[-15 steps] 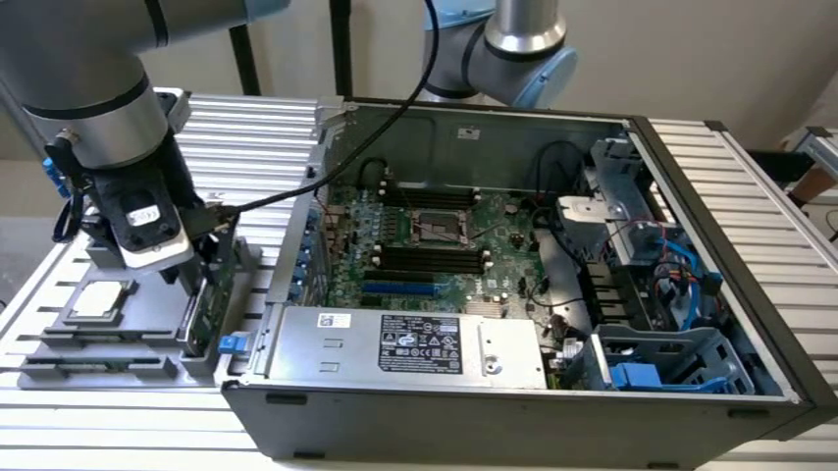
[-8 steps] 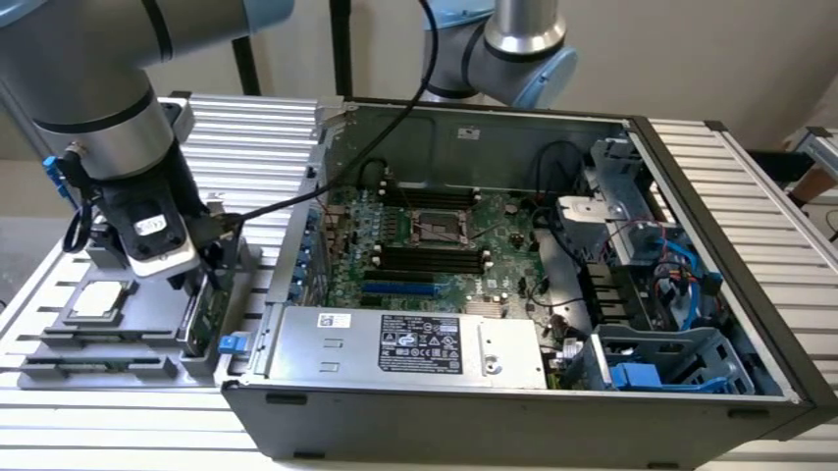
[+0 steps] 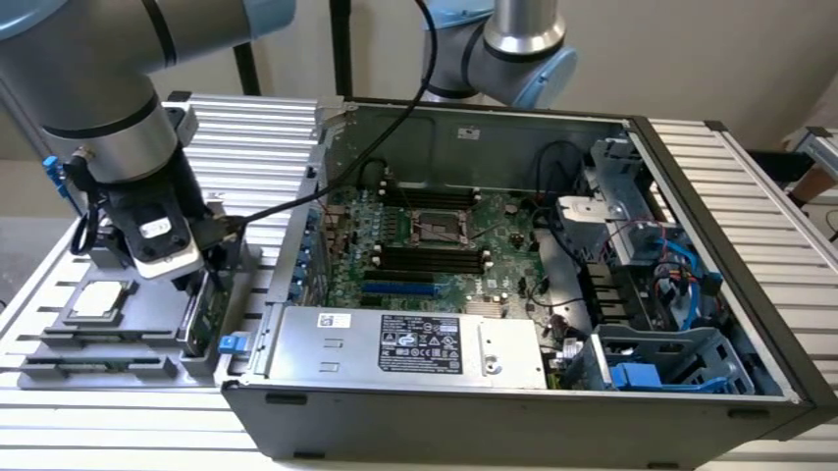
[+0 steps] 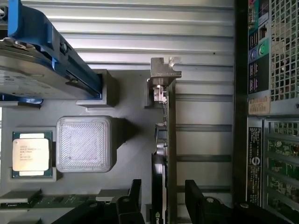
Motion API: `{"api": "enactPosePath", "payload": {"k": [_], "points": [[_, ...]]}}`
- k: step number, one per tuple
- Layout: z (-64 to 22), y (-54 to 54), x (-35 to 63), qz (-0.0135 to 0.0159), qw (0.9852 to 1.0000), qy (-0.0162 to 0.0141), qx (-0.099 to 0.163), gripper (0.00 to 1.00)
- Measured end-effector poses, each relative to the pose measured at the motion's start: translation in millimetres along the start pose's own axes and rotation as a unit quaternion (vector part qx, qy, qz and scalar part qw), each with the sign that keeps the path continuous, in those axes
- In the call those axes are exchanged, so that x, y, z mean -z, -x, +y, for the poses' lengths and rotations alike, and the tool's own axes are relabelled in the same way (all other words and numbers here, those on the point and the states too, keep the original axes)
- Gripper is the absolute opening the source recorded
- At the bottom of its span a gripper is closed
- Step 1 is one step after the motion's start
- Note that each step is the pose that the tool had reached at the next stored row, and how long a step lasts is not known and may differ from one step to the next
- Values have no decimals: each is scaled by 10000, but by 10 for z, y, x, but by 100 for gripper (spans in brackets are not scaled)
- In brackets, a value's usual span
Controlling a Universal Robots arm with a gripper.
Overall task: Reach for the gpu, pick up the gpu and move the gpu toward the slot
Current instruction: 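Pick up the gpu and move the gpu toward the slot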
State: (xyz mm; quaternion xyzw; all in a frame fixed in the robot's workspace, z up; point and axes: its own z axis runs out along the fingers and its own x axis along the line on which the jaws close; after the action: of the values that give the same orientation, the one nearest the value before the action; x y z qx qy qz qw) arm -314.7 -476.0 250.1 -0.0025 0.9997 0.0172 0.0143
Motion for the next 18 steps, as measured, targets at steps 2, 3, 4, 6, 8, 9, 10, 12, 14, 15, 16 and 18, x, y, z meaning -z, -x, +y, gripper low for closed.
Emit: {"api": "enactPosePath", "payload": {"k": [2,3,4,6,8,9,10,12,14,15,16,18], "points": [[24,-6,-19,0,10000,0,-13,50],[27,-10,-26,-1,10000,-1,-23,50],[29,-14,-33,-1,10000,-3,-35,50],[33,-21,-48,-2,10000,-6,-61,50],[40,-26,-60,-2,10000,-10,-79,50],[45,-27,-65,-1,10000,-12,-83,50],[50,-28,-71,-3,10000,-15,-84,50],[56,-29,-79,-2,10000,-20,-84,50],[59,-31,-86,-2,10000,-25,-84,50],[59,-34,-89,-2,10000,-27,-84,50],[59,-37,-91,-2,10000,-29,-84,50],[59,-38,-95,-2,10000,-35,-84,50]]}}
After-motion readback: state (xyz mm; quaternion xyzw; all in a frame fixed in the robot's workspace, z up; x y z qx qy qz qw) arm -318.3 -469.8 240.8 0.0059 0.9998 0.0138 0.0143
